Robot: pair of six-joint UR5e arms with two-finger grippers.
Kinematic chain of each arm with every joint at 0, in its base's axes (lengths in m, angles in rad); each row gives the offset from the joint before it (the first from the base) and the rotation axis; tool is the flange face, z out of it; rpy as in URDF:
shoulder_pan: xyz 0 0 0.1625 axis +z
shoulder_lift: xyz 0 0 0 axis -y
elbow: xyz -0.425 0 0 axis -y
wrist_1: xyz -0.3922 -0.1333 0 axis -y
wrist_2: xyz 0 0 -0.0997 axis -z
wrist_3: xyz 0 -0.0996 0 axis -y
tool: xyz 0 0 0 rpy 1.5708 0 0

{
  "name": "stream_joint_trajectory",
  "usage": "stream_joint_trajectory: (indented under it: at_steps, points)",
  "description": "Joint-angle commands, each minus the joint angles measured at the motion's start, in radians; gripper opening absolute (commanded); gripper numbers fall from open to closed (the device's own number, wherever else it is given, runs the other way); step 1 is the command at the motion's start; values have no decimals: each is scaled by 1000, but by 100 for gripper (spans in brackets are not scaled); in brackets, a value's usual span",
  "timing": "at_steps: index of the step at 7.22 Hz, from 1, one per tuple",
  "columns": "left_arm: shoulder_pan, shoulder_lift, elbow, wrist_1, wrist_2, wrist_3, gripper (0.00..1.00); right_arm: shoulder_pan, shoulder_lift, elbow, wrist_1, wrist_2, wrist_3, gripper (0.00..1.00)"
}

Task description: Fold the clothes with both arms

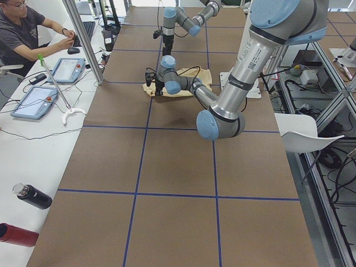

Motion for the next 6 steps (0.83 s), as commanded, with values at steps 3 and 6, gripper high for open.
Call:
stream_joint_trajectory:
  at_steps: [3, 6]
  points:
    - [-49, -122, 242, -171, 73, 1, 0, -16, -1, 1, 0, -28, 2, 100]
    - [-64, -153, 345, -225, 120, 6, 0, -44, -1, 0, 0, -77, 2, 100]
